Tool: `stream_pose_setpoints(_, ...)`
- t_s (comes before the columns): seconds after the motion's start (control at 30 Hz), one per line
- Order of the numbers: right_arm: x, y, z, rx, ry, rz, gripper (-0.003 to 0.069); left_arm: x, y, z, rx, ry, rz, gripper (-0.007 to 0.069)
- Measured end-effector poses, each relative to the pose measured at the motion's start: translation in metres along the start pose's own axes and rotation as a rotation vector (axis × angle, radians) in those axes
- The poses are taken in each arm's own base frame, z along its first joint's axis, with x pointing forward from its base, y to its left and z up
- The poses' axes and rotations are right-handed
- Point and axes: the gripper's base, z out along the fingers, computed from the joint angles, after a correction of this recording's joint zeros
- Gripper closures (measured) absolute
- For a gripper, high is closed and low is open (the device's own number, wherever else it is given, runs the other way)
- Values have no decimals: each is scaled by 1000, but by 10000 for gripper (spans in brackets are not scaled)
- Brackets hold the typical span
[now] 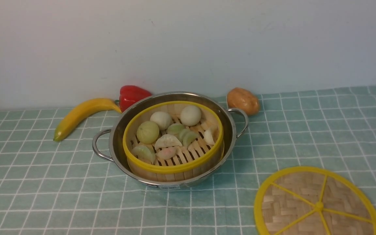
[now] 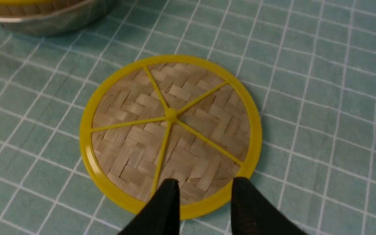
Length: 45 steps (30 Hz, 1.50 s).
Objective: Place the steamer in the pot on the blue tablecloth, and put the lid on the steamer.
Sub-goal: 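Move the gripper down to the bamboo steamer lid and grasp its center knob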
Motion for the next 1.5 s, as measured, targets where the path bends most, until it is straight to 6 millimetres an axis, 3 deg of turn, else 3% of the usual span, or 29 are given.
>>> stream_pose_setpoints(0.1, -30, -6, 42, -77, 97, -39, 416, 0, 0, 0, 0, 0, 0, 46)
stream_pose_setpoints(0.2, -44, -9, 73, -126, 171, -44, 416, 0, 0, 0, 0, 0, 0, 46)
stream_pose_setpoints(0.23, -49, -14, 101, -156, 252, -32, 416, 0, 0, 0, 0, 0, 0, 46)
stream_pose_setpoints(0.3, -53, -18, 134, -186, 347, 2, 416, 0, 0, 0, 0, -1, 0, 46)
stream_pose_setpoints(0.43, -57, -20, 172, -210, 440, -4, 416, 0, 0, 0, 0, -1, 0, 46)
stream_pose_setpoints(0.47, -58, -20, 174, -209, 443, -4, 416, 0, 0, 0, 0, -1, 0, 46)
stream_pose_setpoints(0.57, -65, -2, 201, -241, 492, -101, 416, 0, 0, 0, 0, -1, 0, 46)
stream_pose_setpoints(0.83, -72, 26, 229, -119, 622, -218, 416, 0, 0, 0, -1, -2, 0, 46)
stream_pose_setpoints(1.03, -60, 28, 238, -78, 748, -203, 416, 0, 0, 0, -1, -2, 0, 46)
stream_pose_setpoints(1.5, -52, 27, 258, -68, 764, -199, 424, 0, 0, 0, -1, -5, 0, 46)
